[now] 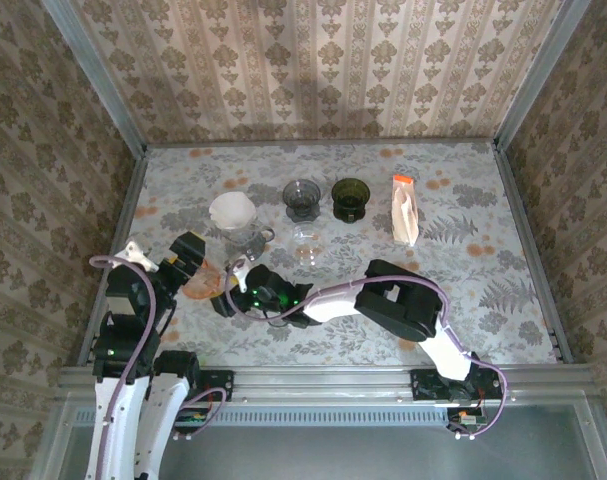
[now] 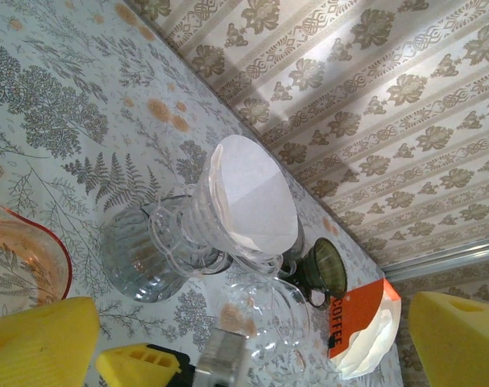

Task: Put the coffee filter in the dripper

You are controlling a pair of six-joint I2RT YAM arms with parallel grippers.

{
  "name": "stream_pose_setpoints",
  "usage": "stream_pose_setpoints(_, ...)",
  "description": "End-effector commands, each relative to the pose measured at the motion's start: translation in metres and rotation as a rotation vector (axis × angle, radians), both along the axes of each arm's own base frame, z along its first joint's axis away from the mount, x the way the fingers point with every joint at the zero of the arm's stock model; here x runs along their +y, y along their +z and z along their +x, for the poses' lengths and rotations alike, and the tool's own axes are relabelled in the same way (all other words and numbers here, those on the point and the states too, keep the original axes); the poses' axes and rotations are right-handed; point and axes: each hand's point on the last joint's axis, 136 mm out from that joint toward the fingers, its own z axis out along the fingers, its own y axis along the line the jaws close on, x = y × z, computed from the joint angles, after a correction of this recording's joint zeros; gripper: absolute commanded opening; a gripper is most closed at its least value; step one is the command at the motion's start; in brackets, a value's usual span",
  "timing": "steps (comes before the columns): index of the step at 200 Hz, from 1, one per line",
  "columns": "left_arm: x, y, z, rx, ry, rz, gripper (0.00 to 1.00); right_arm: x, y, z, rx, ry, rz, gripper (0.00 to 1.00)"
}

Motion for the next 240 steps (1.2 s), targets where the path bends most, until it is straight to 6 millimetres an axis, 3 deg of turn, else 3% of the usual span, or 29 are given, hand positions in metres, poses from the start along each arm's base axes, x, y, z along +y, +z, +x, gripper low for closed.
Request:
stream_pose_setpoints(1, 0.002, 0.005, -0.001, -0.027, 0.007, 0.005, 1.0, 0.006, -0.018, 0.001, 0.003, 0.034, -0.059, 0.76)
stream_pose_setpoints(36, 0.003, 0.004, -0.001, -0.027, 0.009, 0.009, 1.0, 0.017, -0.02, 0.004, 0.0, 0.052, -0.056, 0.75)
stream_pose_setpoints(78, 0.003, 0.002, -0.002, -0.02, 0.008, 0.011, 1.0, 0.026, -0.024, 0.009, -0.022, 0.058, -0.072, 0.67)
stream_pose_setpoints(113, 0.003, 0.002, -0.002, -0.016, 0.008, 0.014, 1.0, 0.028, -0.023, 0.007, -0.034, 0.076, -0.075, 0.5)
stream_pose_setpoints(171, 0.003, 0.002, -0.002, -0.015, 0.009, 0.012, 1.0, 0.023, -0.019, -0.004, -0.072, 0.104, -0.088, 0.25)
stream_pose_setpoints(207, 0.002, 0.003, -0.002, -0.015, 0.006, 0.014, 1.0, 0.019, -0.015, -0.011, -0.084, 0.11, -0.09, 0.19)
stream_pose_setpoints(240, 0.002, 0.004, -0.002, -0.019, 0.004, 0.015, 1.0, 0.002, -0.007, -0.027, -0.107, 0.116, -0.111, 0.18)
